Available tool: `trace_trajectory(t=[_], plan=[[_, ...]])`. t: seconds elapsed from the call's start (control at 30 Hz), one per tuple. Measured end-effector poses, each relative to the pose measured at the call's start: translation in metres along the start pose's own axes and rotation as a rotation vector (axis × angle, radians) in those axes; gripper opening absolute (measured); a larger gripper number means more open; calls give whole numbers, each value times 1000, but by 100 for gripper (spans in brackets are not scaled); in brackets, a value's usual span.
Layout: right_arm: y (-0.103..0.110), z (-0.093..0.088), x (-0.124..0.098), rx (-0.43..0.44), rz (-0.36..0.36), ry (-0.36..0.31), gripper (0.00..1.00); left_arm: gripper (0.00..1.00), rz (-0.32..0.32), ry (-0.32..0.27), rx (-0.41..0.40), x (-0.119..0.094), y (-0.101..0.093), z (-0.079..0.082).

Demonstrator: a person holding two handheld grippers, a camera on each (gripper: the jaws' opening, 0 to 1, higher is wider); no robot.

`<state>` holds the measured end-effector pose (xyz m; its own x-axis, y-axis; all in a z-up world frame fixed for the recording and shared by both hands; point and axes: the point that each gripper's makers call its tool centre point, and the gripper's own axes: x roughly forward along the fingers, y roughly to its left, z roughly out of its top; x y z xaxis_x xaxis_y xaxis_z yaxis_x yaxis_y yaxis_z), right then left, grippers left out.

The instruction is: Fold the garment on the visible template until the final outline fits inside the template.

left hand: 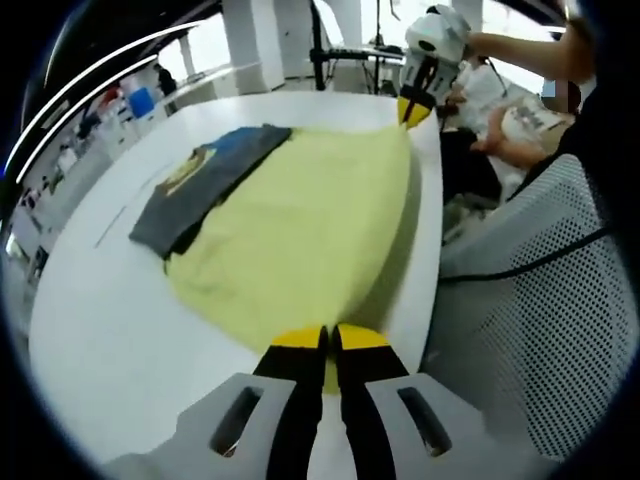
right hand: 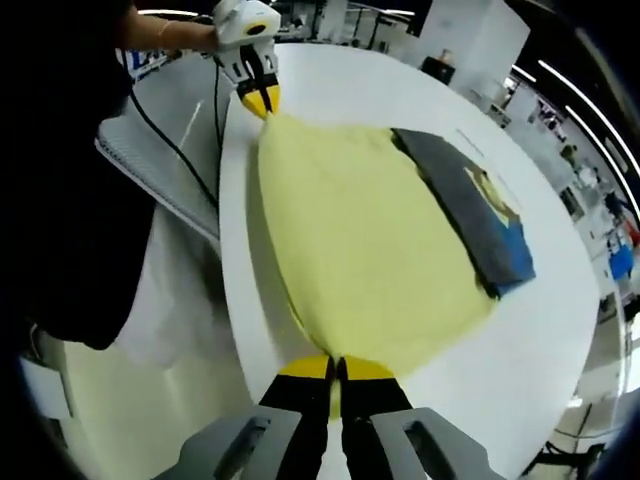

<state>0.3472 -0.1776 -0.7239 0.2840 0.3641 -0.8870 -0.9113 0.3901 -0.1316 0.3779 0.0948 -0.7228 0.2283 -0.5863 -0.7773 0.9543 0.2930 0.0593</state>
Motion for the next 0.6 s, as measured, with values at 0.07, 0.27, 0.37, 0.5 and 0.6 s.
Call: trace_trajectory(t=[0.07, 0.27, 0.37, 0.5, 0.6], plan=[[0, 2, -5, 9, 1, -1, 0, 1, 2, 3, 4, -4, 0, 4], [5, 7, -16, 5, 17, 2, 0, 1, -5, 18, -22, -15, -3, 9], [11, 9, -21, 3, 43, -2, 0, 1, -11, 33, -13, -21, -6, 9], [15, 12, -29, 3, 52, -9, 0, 1, -11, 41, 2, -31, -8, 13], [17, 15, -35, -16, 51, -5, 0, 1, -12, 45, 2, -37, -10, 13]])
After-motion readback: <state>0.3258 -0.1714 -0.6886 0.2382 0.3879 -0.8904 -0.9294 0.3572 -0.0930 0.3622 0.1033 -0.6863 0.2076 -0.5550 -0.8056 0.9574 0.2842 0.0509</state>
